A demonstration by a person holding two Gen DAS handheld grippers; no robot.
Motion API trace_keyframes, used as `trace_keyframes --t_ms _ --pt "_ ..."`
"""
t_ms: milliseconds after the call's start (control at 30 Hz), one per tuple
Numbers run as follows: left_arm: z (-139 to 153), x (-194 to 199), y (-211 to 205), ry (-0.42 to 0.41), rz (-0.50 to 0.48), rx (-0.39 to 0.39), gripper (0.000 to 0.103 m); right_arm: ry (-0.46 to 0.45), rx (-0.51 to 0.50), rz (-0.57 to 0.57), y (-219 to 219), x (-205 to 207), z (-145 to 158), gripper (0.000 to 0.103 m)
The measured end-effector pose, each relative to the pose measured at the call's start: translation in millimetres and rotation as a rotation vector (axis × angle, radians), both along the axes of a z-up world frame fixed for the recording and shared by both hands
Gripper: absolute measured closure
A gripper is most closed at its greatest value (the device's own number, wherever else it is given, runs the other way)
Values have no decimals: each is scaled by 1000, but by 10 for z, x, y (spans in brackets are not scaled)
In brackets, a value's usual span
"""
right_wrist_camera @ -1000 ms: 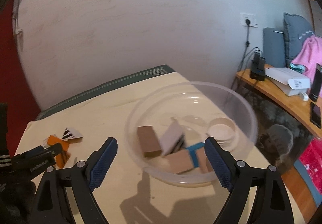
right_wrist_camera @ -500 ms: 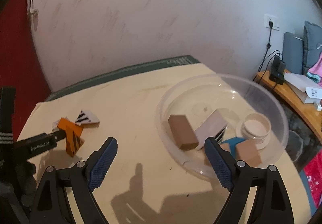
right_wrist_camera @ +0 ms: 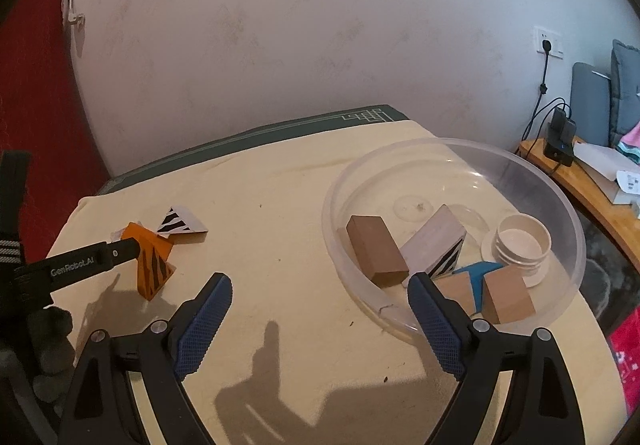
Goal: Organize rigid objects
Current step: 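Move the left gripper from the bowl to the orange blocks, then grasp the orange rectangular block with the left gripper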
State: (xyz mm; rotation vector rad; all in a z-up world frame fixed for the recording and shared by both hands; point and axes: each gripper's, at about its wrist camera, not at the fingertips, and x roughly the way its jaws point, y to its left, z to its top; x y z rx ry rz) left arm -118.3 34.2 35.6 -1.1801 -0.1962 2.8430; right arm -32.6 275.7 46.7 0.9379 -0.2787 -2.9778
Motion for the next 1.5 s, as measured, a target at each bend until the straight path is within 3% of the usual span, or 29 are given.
trace_keyframes --t_ms 333,467,633,1200,1500 --pt "-110 -17 268 2 -70 -84 30 15 -15 -3 6 33 16 11" --pt "-208 -97 279 -48 -82 -71 45 17 -19 -3 21 34 11 11" --pt "-220 -100 309 -50 -110 -65 66 16 -21 -3 28 34 11 11" --pt "34 198 102 5 -70 -29 72 24 -26 -5 40 41 11 11" --pt "-61 342 -9 -26 -51 -28 72 30 -22 -7 31 44 16 11"
